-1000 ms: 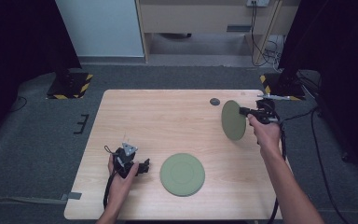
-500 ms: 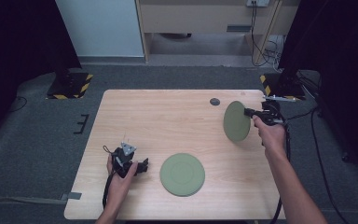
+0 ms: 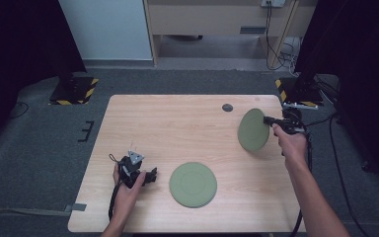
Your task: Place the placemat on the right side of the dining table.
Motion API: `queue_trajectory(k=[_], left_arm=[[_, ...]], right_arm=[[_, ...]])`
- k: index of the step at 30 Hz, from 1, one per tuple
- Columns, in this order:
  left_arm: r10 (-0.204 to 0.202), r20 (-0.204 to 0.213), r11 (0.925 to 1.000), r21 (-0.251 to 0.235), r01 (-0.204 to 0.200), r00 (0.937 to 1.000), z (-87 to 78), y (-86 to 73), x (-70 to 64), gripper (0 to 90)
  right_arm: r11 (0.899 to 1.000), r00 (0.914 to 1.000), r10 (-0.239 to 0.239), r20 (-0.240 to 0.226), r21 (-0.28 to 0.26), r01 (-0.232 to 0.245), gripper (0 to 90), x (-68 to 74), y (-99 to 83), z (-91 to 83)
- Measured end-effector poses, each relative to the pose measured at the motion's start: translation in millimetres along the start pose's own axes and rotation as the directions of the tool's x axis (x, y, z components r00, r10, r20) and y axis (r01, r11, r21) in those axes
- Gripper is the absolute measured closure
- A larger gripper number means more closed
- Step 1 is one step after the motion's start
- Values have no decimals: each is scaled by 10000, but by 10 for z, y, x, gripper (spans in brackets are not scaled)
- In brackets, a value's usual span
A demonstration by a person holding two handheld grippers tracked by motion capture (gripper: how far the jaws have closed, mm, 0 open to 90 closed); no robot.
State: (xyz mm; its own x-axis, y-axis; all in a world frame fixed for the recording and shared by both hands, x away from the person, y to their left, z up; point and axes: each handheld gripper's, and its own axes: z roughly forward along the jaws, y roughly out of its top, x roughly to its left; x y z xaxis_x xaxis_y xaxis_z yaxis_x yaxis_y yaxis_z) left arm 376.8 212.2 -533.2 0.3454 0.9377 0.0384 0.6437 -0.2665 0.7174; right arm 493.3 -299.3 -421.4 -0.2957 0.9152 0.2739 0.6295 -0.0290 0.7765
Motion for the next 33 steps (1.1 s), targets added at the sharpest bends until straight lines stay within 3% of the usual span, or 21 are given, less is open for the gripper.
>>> queue_trajectory(k=[15, 33], left_arm=[[-61, -68, 10000, 77, 61, 10000, 4, -8, 14, 27], [-153, -225, 9998, 120, 156, 9996, 26, -15, 23, 13]], right_arm=[[9997, 9996, 199, 213, 110, -202, 859, -163, -60, -2], [9978, 9982, 454, 395, 475, -473, 859, -532, -227, 45]])
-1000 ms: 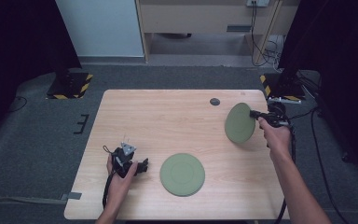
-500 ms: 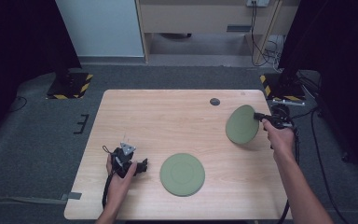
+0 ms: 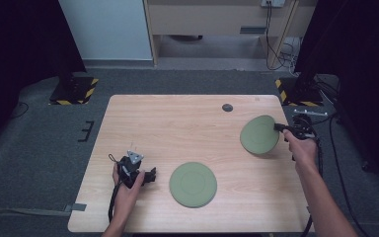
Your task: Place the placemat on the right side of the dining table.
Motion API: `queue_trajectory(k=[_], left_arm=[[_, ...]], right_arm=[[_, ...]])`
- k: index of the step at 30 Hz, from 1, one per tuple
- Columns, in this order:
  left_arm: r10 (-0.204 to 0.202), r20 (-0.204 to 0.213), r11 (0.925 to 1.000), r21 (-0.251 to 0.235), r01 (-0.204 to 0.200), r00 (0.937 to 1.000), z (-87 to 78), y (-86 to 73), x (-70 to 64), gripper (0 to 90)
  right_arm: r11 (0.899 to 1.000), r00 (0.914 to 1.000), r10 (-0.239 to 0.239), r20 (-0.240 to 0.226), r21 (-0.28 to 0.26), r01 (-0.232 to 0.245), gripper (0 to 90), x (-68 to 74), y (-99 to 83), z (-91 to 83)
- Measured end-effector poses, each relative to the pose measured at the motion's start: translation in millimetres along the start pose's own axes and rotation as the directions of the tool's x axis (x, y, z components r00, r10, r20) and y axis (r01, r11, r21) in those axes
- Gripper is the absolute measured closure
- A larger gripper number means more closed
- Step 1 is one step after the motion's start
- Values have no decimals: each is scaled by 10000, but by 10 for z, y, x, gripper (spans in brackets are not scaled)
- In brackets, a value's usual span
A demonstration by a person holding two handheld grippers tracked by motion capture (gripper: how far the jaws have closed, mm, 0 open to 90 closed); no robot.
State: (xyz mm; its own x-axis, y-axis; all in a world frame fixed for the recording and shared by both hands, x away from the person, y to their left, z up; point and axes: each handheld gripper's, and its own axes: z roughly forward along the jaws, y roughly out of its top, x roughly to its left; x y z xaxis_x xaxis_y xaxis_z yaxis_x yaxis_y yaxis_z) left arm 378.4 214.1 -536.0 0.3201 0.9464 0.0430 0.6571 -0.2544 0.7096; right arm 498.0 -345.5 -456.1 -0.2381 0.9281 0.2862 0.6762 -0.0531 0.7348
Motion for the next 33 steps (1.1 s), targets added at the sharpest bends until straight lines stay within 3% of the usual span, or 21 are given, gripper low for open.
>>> queue_trajectory(k=[33], left_arm=[[-292, 193, 9995, 125, 289, 9994, 7, -2, 24, 13]], right_arm=[[9969, 9974, 648, 313, 427, -661, 852, -366, -239, 85]])
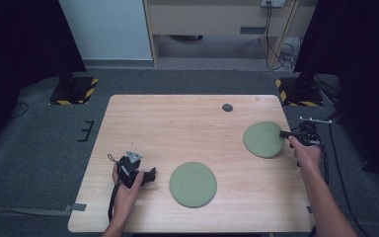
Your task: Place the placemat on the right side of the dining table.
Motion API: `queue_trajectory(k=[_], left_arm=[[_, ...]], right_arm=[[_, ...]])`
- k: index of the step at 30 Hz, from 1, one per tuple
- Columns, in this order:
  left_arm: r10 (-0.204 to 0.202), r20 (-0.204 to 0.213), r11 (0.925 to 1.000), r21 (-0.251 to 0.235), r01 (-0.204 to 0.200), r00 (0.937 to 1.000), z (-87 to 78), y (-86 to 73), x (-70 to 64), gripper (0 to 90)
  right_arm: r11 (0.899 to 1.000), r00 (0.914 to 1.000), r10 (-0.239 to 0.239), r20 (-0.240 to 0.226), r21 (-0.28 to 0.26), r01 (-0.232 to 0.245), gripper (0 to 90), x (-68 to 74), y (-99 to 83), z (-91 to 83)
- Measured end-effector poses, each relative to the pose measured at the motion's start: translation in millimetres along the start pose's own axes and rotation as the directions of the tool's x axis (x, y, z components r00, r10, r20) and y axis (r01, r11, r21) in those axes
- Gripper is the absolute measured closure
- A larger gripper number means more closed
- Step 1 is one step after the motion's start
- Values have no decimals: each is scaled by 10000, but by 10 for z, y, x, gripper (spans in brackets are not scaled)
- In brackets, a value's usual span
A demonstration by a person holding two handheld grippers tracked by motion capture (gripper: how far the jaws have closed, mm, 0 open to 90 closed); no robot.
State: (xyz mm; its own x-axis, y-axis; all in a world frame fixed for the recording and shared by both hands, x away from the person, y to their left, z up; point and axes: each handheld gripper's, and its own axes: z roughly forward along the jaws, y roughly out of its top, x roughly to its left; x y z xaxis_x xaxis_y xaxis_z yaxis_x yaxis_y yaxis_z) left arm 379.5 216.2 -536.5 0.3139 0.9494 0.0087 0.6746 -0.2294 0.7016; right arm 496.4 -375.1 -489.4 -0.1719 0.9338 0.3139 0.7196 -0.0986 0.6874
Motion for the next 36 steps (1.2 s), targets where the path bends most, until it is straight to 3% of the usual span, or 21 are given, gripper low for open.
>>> queue_trajectory(k=[22, 36], left_arm=[[-2, 1, 10000, 1, 2, 10000, 0, 0, 0, 12], [-2, 1, 10000, 3, 2, 10000, 0, 0, 1, 12]], right_arm=[[9991, 9992, 384, 63, 187, -385, 826, -130, -91, 57], [9993, 9993, 318, 200, 178, -322, 810, -153, -118, 80]])
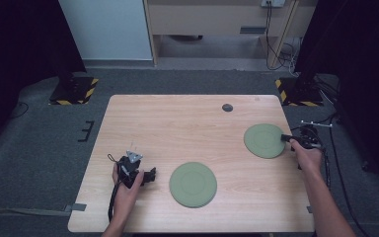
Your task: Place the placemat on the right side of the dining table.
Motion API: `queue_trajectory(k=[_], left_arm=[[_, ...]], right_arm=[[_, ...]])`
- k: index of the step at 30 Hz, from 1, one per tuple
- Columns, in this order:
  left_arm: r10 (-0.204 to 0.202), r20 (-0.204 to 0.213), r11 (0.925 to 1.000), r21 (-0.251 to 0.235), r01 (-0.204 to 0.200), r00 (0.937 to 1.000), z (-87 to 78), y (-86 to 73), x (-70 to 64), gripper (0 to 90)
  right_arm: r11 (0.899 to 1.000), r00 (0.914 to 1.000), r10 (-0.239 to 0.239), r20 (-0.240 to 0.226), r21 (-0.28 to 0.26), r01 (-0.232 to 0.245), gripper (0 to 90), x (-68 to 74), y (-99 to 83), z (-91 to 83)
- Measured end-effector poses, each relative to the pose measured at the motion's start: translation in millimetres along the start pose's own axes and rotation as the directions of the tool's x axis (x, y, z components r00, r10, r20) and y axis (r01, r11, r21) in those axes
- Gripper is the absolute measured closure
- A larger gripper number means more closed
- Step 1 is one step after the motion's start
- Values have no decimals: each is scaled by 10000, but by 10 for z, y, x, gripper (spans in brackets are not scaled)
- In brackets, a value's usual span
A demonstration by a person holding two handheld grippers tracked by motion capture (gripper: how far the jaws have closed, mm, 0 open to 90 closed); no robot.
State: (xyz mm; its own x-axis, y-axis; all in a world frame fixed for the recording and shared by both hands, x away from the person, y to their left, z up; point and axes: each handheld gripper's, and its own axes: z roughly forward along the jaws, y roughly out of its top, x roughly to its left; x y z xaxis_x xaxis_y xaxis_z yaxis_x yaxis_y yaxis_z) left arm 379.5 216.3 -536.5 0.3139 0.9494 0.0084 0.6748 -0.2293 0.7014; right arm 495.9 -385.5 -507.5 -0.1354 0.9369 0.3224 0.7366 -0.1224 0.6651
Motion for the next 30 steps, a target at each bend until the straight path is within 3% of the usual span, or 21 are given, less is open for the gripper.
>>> queue_trajectory(k=[7, 14, 20, 25, 30], left_arm=[[-3, 1, 10000, 0, 3, 10000, 0, 0, 0, 12], [-3, 2, 10000, 0, 3, 10000, 0, 0, 0, 12], [-5, 4, 10000, 1, 5, 10000, 1, 0, 1, 11], [-3, 4, 10000, 0, 3, 10000, 1, 0, 1, 11], [-3, 5, 10000, -2, 3, 10000, 1, 0, 1, 11]], right_arm=[[10000, 10000, 4, 75, 58, -4, 793, -14, -13, 8], [9997, 9985, -249, 490, 43, 247, 765, -22, -12, -8], [9997, 9990, -206, 399, -132, 211, 751, -29, 5, -46], [9996, 9993, -216, 291, -148, 220, 682, 19, 9, -35], [9993, 9994, -265, 227, -250, 271, 520, 84, 24, -18]])
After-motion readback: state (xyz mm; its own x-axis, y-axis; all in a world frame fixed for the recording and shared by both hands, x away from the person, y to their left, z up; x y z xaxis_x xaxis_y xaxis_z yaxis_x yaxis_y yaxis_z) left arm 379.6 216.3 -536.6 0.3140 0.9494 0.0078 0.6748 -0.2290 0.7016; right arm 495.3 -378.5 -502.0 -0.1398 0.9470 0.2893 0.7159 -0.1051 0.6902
